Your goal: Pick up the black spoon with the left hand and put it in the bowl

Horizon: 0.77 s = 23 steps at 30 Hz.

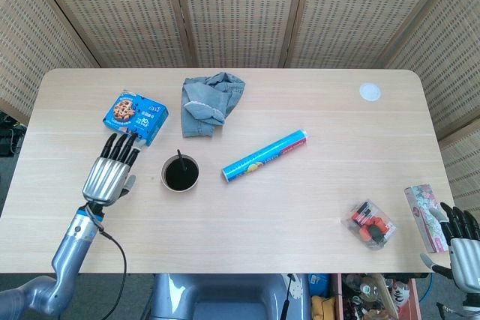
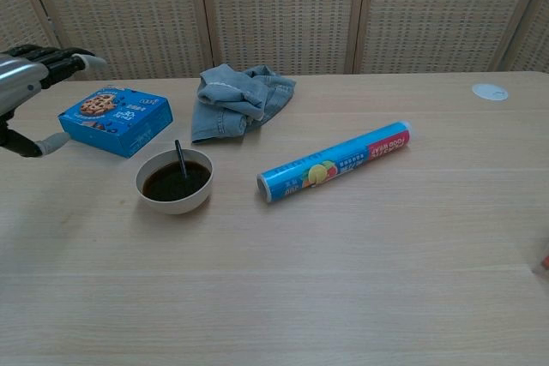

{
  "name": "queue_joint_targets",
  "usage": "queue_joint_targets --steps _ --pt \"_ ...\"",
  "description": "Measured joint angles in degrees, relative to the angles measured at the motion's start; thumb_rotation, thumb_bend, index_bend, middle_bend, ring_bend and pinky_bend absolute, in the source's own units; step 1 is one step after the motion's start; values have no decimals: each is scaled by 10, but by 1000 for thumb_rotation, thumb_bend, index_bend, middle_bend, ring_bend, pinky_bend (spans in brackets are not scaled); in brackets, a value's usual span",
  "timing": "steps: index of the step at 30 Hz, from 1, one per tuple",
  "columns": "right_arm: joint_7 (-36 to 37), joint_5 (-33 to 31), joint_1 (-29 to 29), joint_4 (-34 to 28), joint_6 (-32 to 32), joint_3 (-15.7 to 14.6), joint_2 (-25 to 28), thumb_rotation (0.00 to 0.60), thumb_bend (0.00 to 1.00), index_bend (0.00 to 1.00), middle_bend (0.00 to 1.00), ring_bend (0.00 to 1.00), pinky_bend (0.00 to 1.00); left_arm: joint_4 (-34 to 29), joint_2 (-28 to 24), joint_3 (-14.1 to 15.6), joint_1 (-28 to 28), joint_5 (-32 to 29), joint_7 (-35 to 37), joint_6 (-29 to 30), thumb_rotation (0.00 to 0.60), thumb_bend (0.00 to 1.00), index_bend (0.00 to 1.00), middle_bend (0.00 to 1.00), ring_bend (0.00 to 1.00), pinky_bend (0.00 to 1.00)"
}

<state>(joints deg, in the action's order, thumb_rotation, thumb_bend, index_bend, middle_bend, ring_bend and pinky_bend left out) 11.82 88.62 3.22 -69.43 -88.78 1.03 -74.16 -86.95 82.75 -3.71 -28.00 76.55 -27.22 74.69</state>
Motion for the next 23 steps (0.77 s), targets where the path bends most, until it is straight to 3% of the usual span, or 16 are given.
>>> queue_joint_targets --steps 16,23 --pt "-20 22 -15 -17 -8 -1 2 600 213 171 146 0 0 60 -15 82 184 65 200 173 600 399 0 0 0 0" --pt "-40 22 -18 -30 -7 -2 3 600 213 171 142 0 0 79 -28 99 233 84 245 204 600 398 0 0 0 0"
